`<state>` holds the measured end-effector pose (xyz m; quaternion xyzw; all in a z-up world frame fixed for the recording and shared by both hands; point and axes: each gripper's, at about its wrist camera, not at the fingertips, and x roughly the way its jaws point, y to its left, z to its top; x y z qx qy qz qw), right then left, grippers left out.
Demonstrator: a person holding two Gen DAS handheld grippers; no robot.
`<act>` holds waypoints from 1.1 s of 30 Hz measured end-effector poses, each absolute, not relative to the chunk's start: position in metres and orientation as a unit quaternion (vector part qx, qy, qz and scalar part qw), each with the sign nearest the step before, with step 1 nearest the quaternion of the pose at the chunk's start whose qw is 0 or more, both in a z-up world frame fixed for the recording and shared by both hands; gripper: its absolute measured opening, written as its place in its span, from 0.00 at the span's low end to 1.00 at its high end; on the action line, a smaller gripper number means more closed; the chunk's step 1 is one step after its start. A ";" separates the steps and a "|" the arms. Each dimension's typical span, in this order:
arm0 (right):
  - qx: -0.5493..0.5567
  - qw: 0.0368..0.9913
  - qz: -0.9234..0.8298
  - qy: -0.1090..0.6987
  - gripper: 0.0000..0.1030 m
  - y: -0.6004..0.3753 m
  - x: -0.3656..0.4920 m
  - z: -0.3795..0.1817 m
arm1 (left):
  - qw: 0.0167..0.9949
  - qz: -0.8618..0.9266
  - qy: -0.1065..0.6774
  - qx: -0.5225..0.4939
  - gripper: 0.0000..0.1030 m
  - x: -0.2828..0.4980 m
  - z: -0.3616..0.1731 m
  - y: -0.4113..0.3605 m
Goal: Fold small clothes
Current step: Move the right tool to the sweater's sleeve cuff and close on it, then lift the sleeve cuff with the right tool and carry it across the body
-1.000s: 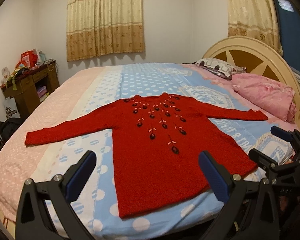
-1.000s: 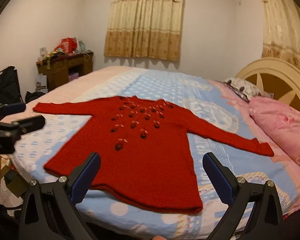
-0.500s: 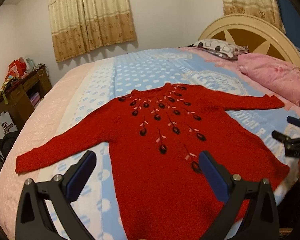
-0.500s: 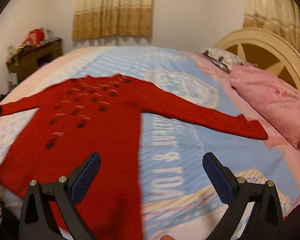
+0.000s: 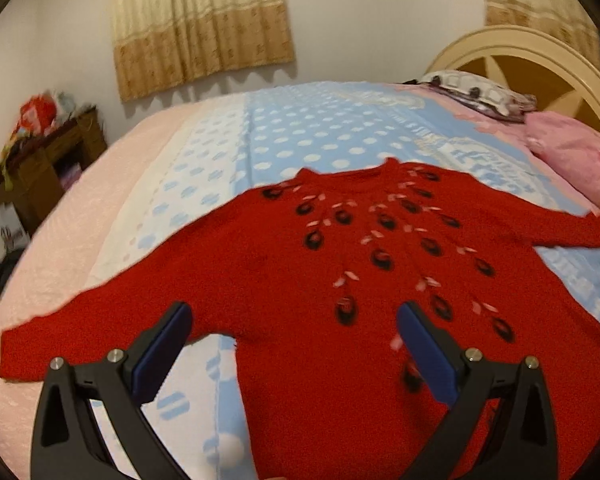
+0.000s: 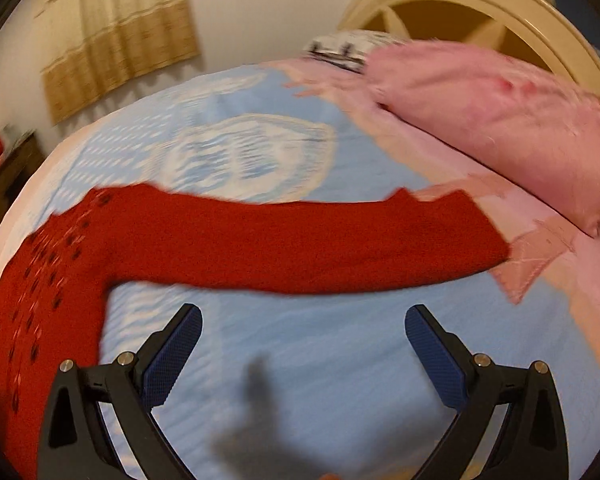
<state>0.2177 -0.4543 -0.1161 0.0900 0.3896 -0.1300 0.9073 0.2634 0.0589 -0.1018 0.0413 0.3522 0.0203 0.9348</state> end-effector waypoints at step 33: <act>0.223 0.854 -0.250 0.398 0.19 -0.590 0.254 -0.135 | 0.904 -0.020 0.419 -0.078 1.00 0.290 -0.160 0.090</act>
